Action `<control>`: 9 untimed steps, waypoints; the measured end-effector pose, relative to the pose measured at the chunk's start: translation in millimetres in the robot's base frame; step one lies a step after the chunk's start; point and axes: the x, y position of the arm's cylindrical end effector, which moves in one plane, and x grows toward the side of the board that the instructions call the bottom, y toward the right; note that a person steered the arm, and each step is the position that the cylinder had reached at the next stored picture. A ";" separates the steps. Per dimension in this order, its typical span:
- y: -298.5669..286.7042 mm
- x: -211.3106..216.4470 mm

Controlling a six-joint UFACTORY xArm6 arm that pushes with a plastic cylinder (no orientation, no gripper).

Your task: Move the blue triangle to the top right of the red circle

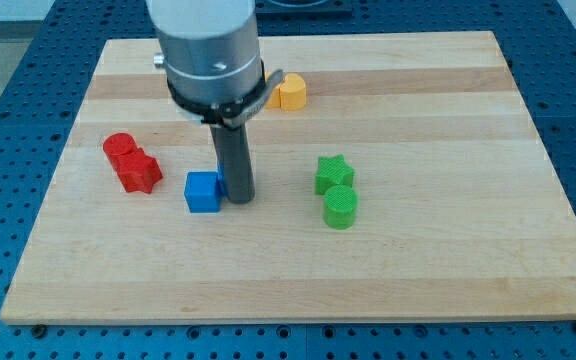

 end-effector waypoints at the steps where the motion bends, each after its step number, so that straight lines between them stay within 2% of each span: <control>1: 0.0 -26.7; 3: 10.6 -58.4; 4: 33.1 -55.4; 6: 31.7 -31.1; 8: -32.7 -41.8; 9: -52.3 -77.2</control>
